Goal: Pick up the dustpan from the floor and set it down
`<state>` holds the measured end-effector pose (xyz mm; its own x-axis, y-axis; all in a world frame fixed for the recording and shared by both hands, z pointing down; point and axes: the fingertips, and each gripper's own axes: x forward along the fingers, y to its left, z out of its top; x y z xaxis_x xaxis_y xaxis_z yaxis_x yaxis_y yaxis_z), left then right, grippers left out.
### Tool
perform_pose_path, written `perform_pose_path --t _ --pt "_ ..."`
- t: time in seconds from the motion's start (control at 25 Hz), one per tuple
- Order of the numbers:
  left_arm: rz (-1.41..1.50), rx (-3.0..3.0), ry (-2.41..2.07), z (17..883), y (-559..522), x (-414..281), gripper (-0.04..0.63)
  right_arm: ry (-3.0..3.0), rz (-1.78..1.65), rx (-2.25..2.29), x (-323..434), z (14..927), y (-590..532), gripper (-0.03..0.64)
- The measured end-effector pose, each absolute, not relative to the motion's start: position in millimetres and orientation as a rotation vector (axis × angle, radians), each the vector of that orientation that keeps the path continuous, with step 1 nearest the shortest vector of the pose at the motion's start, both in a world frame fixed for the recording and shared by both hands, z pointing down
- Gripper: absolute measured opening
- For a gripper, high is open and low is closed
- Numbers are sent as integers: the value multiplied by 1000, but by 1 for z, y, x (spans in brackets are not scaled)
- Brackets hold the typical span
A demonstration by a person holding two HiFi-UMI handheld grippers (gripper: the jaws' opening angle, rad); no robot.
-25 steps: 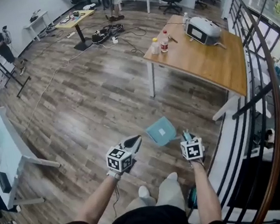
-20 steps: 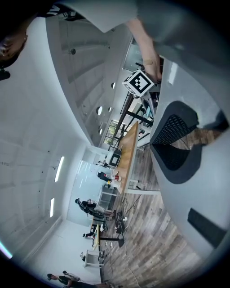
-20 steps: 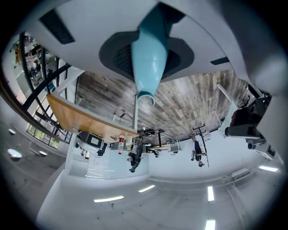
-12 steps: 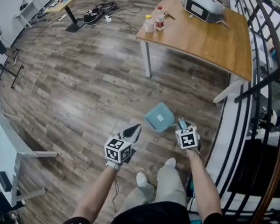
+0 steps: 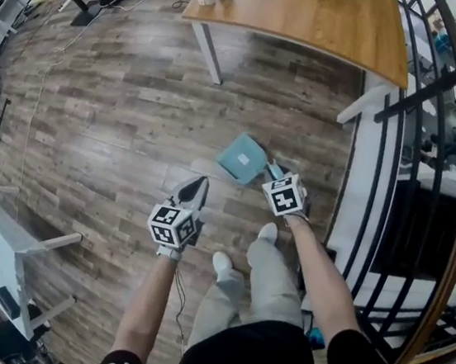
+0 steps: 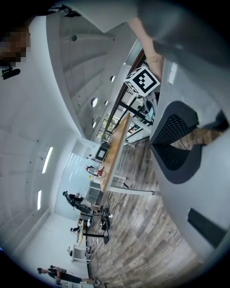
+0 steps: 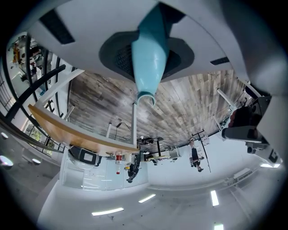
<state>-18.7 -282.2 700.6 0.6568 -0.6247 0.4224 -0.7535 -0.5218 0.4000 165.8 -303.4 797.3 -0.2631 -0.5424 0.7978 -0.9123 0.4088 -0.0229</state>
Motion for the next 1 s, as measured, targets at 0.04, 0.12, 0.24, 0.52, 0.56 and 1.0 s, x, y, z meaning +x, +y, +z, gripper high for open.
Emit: perform_pose_path --t 0.04,0.12,0.24,0.52,0.56,1.0 --pt "306 2307 -1067 706 -284 -16 -2 -1937 648 1232 165 803 -305 87" --pt "316 2301 -1063 717 -287 -10 -2 -1925 661 1211 165 817 -304 87" --pt "335 2287 -1050 730 -289 -1 -2 -1915 639 1213 170 834 -307 87" --pt "351 2253 -1070 759 -298 3 -2 -1890 668 1189 174 865 -309 87" --pt "355 2250 -1073 763 -299 2 -2 -1884 668 1187 176 870 -309 87" --pt "372 2207 -1098 791 -307 -5 -2 -1863 640 1190 186 908 -311 89"
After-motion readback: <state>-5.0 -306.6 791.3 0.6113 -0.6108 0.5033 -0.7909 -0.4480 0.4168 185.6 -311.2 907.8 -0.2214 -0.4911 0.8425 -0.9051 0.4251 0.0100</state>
